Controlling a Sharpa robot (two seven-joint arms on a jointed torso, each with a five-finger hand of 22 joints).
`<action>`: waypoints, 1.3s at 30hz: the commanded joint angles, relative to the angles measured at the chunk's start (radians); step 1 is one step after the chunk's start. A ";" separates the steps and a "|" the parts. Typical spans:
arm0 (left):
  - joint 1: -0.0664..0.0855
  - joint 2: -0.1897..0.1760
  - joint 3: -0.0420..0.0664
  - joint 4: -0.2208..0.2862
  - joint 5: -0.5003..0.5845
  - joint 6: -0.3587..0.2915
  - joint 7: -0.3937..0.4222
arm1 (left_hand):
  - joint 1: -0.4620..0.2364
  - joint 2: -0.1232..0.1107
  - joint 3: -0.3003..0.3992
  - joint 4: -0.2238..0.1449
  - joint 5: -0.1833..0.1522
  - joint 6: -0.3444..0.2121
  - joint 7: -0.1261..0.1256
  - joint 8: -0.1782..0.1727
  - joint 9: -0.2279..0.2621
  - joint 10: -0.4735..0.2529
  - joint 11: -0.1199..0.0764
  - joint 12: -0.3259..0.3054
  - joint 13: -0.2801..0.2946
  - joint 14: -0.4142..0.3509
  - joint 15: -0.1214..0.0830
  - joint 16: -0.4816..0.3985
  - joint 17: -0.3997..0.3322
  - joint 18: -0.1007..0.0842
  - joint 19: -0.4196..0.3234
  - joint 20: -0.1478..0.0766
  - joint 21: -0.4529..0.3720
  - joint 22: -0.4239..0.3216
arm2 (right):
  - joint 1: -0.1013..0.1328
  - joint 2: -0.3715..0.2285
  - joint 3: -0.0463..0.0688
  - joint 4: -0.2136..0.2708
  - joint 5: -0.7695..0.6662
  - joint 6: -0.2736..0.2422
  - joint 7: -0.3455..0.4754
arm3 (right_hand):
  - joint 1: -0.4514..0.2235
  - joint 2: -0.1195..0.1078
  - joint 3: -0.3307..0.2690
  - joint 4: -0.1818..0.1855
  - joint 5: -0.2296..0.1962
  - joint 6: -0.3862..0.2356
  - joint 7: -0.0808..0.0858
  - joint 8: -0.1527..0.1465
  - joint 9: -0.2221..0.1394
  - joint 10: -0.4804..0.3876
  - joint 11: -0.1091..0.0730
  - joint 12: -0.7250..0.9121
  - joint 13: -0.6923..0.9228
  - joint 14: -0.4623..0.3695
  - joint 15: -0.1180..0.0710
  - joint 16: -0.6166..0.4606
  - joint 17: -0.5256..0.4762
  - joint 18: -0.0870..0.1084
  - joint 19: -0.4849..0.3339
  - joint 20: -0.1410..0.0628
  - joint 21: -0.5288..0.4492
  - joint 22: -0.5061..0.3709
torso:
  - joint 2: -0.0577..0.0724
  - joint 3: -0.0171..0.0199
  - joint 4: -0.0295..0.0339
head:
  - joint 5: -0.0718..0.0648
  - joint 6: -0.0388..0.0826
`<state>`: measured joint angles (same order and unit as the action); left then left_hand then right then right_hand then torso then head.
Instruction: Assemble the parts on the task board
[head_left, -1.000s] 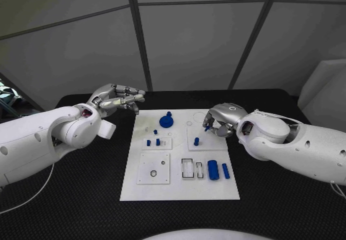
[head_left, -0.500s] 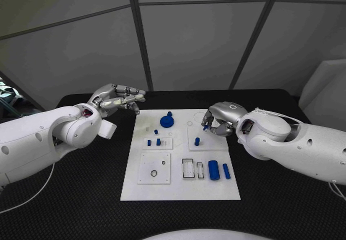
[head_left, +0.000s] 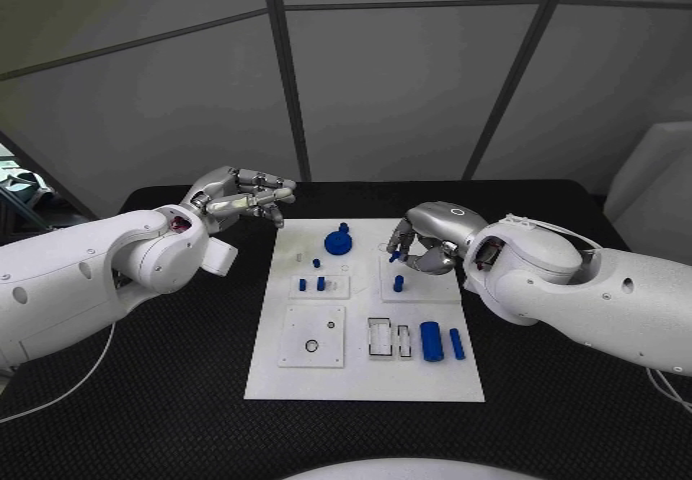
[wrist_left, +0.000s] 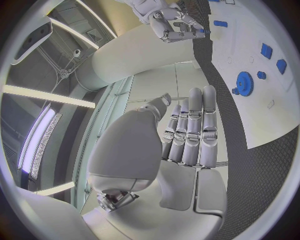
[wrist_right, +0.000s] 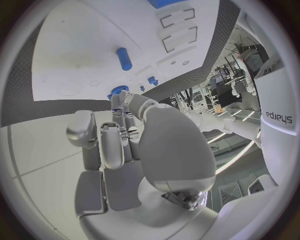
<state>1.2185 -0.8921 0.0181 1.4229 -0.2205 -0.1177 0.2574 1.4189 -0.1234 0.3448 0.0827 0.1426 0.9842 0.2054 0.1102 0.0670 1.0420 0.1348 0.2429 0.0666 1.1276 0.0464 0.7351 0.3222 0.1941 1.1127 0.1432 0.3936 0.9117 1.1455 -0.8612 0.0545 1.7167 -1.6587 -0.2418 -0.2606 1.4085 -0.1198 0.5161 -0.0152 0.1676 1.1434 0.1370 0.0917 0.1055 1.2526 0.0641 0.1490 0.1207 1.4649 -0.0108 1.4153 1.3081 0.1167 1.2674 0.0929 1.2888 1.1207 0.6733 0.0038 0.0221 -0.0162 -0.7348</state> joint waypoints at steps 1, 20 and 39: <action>0.001 0.004 0.001 -0.002 0.006 0.007 0.009 | 0.010 -0.003 0.000 -0.007 -0.001 -0.003 0.002 0.002 -0.001 -0.006 -0.001 0.002 -0.001 -0.006 0.002 -0.006 -0.001 -0.012 -0.008 0.000 -0.007 -0.001 | 0.002 0.022 0.002 0.012 0.019 0.006 0.009 | -0.006 0.001 -0.005 0.000 0.004 0.009 0.000 0.000 0.001 0.004 -0.001 -0.006 0.001 0.058 -0.003 0.003 0.002 -0.018 0.006 0.001 0.003 0.001 | 0.000 -0.0001 -0.0001 | 0.011 -0.002; 0.002 0.022 0.001 -0.011 0.006 -0.009 0.014 | 0.014 0.001 0.002 -0.010 -0.001 -0.003 0.002 0.003 -0.001 -0.008 -0.001 0.003 0.000 -0.005 0.002 -0.009 -0.004 -0.012 -0.007 -0.001 -0.008 -0.004 | -0.004 0.207 -0.034 -0.047 0.019 0.057 0.049 | -0.008 0.005 -0.007 0.000 0.011 0.004 0.002 -0.004 0.001 0.001 0.000 -0.011 0.001 0.057 -0.003 0.001 -0.002 -0.016 0.001 0.001 -0.002 -0.006 | 0.001 0.0002 -0.0013 | 0.086 -0.039; 0.002 0.031 0.001 -0.015 0.006 -0.002 0.018 | 0.013 0.002 0.000 -0.009 -0.001 -0.002 0.002 0.004 0.000 -0.007 -0.001 0.005 0.000 -0.004 0.002 -0.010 -0.006 -0.012 -0.007 0.000 -0.010 -0.006 | -0.057 0.246 -0.062 -0.076 -0.001 0.095 0.068 | -0.009 0.007 -0.008 -0.001 0.013 0.002 0.003 -0.006 0.000 -0.001 0.001 -0.013 0.001 0.057 -0.003 0.000 -0.004 -0.016 0.000 0.001 -0.004 -0.008 | 0.001 -0.0003 -0.0007 | 0.106 -0.064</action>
<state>1.2188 -0.8625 0.0181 1.4073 -0.2200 -0.1232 0.2581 1.4227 -0.1195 0.3448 0.0771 0.1426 0.9843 0.2053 0.1102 0.0672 1.0422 0.1347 0.2429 0.0667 1.1277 0.0464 0.7314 0.3176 0.1942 1.1127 0.1433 0.3897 0.9072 1.0880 -0.6166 -0.0072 1.6407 -1.6452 -0.1668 -0.2069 1.4046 -0.1159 0.5145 -0.0168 0.1764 1.1445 0.1385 0.0808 0.1042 1.2525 0.0642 0.1418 0.1206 1.4649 -0.0107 1.4152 1.3061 0.1166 1.2674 0.0929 1.2888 1.1138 0.6739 0.0037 0.0212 0.0884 -0.7966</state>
